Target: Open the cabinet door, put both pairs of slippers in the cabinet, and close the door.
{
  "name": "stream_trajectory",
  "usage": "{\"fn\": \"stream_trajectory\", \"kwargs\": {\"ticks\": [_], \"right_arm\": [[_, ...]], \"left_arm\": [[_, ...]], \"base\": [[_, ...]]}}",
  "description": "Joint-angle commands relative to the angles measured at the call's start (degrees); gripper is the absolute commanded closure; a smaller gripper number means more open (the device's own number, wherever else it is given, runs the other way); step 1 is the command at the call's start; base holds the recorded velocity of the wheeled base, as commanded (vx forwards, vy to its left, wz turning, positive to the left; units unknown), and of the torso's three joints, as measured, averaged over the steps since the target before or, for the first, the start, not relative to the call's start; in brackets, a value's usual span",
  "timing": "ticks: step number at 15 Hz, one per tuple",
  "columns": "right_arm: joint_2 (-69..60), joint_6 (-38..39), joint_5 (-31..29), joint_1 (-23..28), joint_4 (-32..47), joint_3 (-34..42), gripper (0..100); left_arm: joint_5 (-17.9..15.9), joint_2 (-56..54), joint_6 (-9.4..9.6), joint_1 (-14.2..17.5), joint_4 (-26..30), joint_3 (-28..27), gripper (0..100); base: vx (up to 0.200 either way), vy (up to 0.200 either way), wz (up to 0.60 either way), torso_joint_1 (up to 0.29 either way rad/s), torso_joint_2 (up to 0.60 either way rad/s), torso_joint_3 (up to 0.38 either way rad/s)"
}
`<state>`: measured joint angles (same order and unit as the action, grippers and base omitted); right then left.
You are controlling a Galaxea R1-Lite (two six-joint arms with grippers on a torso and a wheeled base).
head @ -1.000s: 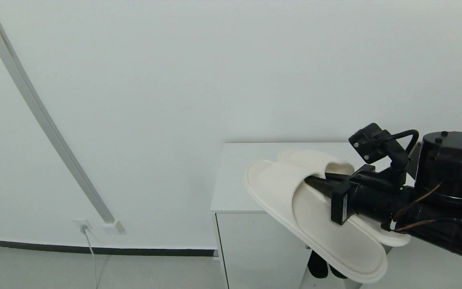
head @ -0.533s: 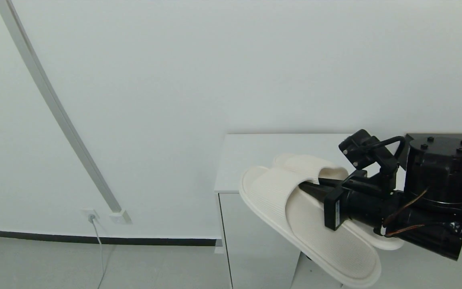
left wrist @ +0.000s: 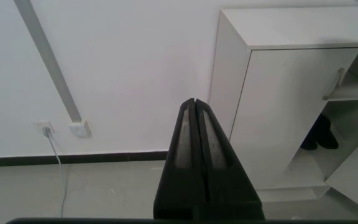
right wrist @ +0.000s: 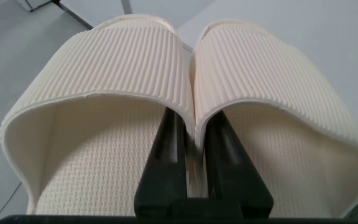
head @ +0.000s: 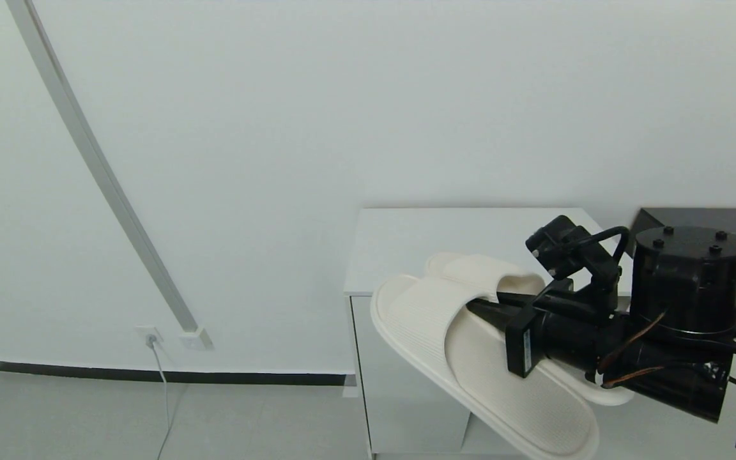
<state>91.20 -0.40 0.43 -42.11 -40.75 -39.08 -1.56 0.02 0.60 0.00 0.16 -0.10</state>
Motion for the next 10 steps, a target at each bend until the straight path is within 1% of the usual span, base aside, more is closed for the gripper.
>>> {"fn": "stream_trajectory", "kwargs": {"ticks": [1,10], "right_arm": [[0.5,0.0,0.0,-0.3,0.0,0.1,100],[0.9,0.0,-0.1,-0.3,-0.2,0.1,100]], "left_arm": [[0.0,0.1,0.02,0.0,0.0,0.0,100],[0.0,0.0,0.02,0.0,0.0,0.0,100]], "base": [[0.0,0.0,0.0,0.0,0.0,0.0],[0.0,0.0,0.0,0.0,0.0,0.0]]}}
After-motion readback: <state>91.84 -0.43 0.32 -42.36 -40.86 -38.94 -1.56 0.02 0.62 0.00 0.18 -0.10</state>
